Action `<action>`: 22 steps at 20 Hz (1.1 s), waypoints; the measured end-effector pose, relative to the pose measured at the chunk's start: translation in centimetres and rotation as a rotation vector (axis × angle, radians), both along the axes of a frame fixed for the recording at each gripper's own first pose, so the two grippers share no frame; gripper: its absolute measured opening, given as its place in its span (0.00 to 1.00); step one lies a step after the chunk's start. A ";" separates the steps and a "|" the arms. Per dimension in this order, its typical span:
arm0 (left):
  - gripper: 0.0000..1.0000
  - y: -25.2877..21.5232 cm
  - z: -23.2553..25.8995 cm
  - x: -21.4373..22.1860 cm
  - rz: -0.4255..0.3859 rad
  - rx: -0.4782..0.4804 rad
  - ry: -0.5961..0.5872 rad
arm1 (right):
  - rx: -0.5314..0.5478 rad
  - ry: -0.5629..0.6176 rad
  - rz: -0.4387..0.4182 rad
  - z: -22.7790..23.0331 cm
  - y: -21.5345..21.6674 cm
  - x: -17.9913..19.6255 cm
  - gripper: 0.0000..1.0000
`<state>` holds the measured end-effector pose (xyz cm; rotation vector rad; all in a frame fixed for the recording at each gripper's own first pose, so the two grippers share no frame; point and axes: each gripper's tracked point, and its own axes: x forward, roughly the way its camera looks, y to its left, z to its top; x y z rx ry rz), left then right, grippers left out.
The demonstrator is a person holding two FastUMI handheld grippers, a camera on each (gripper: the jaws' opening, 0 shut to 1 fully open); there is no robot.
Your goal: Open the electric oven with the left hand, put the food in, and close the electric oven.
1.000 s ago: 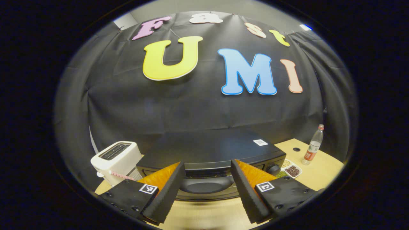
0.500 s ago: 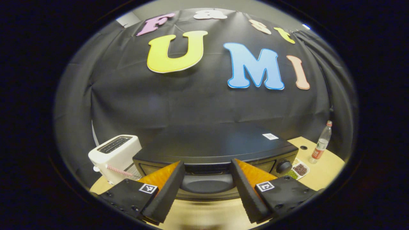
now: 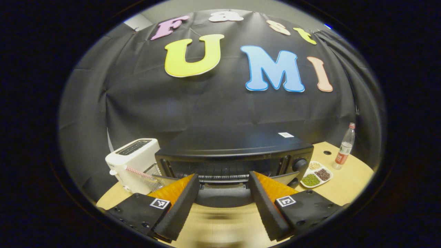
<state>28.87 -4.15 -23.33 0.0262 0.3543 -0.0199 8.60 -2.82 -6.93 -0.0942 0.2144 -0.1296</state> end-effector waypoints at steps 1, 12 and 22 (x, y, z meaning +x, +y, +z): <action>0.96 0.0 -0.2 -0.6 0.003 0.004 0.005 | 0.001 0.003 0.003 -0.1 -0.1 -0.3 0.98; 1.00 -0.5 -5.5 -7.2 0.064 -0.034 0.126 | 0.003 0.043 0.031 -1.0 -2.2 -4.1 0.98; 1.00 -2.1 -5.2 -11.9 0.074 -0.033 0.155 | 0.047 0.029 0.117 -0.8 -1.9 -6.1 0.98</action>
